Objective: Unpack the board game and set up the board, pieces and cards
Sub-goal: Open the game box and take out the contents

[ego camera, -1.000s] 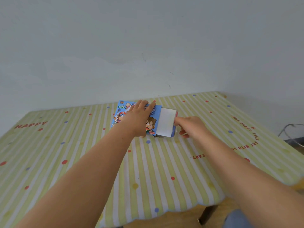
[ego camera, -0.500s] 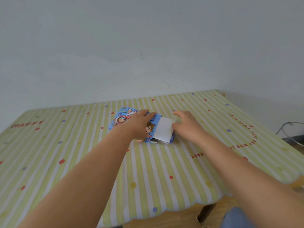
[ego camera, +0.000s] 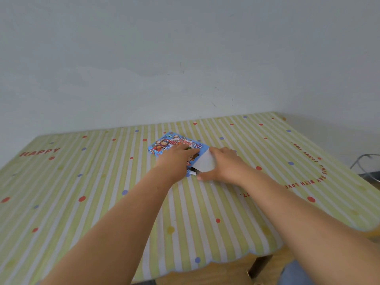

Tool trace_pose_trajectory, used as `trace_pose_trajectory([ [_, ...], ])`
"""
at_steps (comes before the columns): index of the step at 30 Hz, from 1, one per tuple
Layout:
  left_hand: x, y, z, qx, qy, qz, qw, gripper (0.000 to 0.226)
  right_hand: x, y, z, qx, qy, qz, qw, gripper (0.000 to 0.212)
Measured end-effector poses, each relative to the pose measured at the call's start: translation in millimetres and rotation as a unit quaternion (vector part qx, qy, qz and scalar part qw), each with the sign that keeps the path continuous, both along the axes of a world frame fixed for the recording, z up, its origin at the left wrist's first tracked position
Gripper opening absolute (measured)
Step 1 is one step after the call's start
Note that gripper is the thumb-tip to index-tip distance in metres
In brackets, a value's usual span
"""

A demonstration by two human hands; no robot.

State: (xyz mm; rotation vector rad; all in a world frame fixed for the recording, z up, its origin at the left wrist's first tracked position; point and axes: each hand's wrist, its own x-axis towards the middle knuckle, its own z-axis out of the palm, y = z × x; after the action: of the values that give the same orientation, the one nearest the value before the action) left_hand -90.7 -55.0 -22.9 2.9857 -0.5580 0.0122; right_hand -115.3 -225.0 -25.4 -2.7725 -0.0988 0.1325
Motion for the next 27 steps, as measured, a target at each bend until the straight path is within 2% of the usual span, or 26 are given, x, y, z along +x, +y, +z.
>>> trace_pose_trajectory([
  [9, -2.4, 0.7, -3.6, -0.010, 0.018, 0.001, 1.000, 0.081, -5.8, -10.5, 9.1, -0.063, 0.053, -0.019, 0.996, 0.098],
  [15, 2.6, 0.6, -7.4, -0.023, 0.037, 0.009, 0.999, 0.085, -20.5, -41.3, 18.8, -0.071, 0.102, -0.019, 0.992, 0.103],
  [20, 2.6, 2.5, -8.9, -0.080, 0.041, 0.031, 0.995, 0.085, -24.4, -50.9, 25.1, -0.092, 0.132, -0.011, 0.987, 0.113],
  [24, -0.8, 4.1, -7.9, -0.082, 0.035, 0.053, 0.995, 0.076, -21.7, -41.2, 23.3, -0.066, 0.095, -0.020, 0.993, 0.118],
  [27, -4.1, 3.2, -7.4, -0.069, -0.026, 0.074, 0.994, 0.064, -19.8, -31.1, 19.0, -0.042, 0.058, 0.008, 0.997, 0.113],
])
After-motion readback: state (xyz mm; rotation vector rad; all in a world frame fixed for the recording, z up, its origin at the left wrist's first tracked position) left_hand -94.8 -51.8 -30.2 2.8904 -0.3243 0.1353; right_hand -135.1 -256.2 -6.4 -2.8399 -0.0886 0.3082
